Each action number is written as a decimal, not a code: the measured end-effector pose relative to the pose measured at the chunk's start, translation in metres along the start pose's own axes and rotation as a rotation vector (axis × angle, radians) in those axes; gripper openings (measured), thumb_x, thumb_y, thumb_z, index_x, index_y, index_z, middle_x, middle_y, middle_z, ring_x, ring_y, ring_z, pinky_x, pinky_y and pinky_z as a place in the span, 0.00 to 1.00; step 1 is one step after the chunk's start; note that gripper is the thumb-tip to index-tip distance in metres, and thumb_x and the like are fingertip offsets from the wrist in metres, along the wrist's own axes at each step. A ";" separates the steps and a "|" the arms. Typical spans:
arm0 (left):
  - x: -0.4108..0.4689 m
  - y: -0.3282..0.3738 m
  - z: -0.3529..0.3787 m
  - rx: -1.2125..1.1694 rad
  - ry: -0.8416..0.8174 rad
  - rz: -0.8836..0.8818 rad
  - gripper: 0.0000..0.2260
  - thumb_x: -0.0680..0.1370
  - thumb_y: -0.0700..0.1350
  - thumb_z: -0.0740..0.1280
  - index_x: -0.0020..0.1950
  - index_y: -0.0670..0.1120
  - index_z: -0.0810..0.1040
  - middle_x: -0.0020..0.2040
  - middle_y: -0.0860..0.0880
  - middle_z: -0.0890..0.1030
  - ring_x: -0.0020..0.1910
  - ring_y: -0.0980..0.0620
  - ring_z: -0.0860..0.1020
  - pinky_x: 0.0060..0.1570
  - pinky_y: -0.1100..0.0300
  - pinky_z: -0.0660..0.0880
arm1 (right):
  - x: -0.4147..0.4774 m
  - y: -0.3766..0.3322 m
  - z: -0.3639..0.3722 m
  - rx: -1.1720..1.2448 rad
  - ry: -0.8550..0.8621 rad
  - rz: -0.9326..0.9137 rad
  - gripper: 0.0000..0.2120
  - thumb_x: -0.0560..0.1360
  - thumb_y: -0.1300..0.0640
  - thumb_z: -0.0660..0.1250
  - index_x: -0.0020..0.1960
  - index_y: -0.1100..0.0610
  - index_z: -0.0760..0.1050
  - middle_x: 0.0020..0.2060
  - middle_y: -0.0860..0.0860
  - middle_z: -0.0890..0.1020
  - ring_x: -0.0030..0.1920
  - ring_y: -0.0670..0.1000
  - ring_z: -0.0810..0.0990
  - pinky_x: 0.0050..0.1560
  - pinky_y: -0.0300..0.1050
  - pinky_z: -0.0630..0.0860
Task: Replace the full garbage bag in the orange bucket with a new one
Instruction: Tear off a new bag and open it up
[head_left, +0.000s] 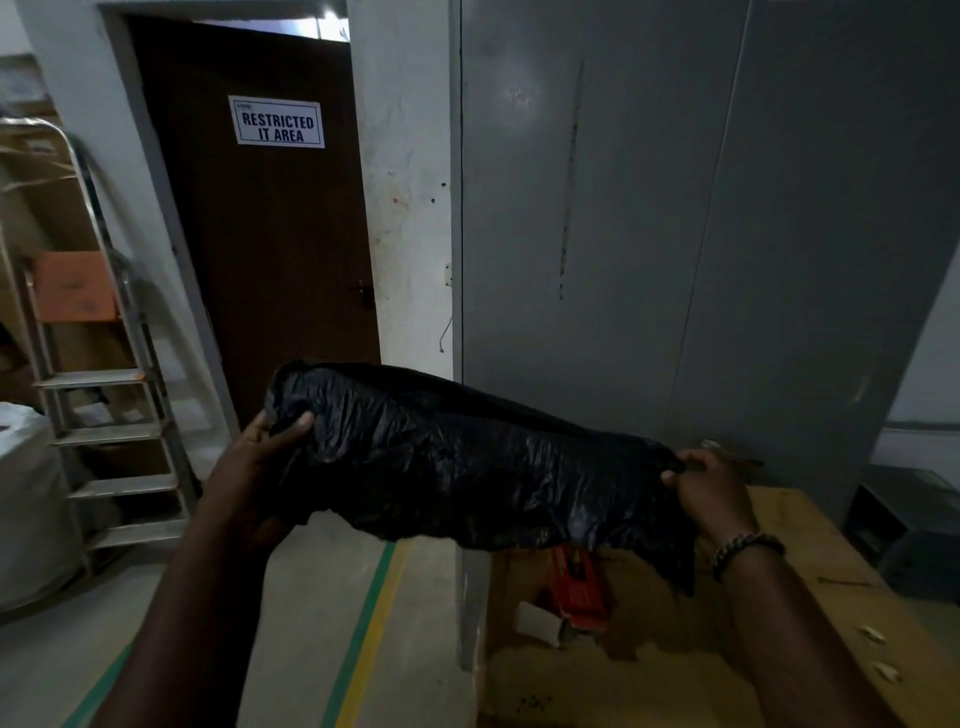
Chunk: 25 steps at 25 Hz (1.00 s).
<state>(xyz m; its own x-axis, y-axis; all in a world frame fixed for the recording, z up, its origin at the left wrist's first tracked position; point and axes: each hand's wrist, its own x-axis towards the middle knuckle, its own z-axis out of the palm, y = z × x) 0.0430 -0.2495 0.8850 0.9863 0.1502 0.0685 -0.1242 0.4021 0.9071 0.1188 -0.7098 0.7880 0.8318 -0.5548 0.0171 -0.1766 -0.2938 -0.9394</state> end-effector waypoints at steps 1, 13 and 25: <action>-0.003 0.002 0.007 -0.006 -0.003 -0.013 0.14 0.79 0.48 0.68 0.65 0.51 0.78 0.59 0.44 0.84 0.57 0.41 0.83 0.56 0.43 0.78 | -0.005 -0.002 0.002 -0.055 -0.035 -0.003 0.13 0.74 0.56 0.73 0.57 0.55 0.77 0.58 0.55 0.81 0.55 0.58 0.80 0.59 0.57 0.78; -0.024 -0.031 0.079 0.230 -0.130 -0.059 0.17 0.83 0.53 0.61 0.53 0.42 0.82 0.47 0.39 0.84 0.47 0.42 0.83 0.53 0.48 0.78 | -0.181 -0.105 0.075 -0.348 -0.700 -0.802 0.40 0.69 0.41 0.75 0.75 0.38 0.60 0.69 0.38 0.71 0.68 0.43 0.71 0.67 0.45 0.72; 0.002 0.000 0.010 1.337 -0.472 0.274 0.33 0.71 0.52 0.74 0.73 0.64 0.67 0.70 0.53 0.75 0.66 0.51 0.77 0.64 0.49 0.76 | -0.097 -0.079 0.061 0.605 -0.150 0.054 0.13 0.77 0.71 0.57 0.48 0.58 0.77 0.50 0.63 0.81 0.51 0.66 0.82 0.50 0.68 0.82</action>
<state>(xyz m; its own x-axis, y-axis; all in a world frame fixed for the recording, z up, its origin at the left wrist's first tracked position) 0.0460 -0.2584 0.8898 0.9248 -0.3302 0.1890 -0.3792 -0.7605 0.5271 0.0847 -0.5854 0.8396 0.9024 -0.4287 -0.0429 0.0724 0.2491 -0.9658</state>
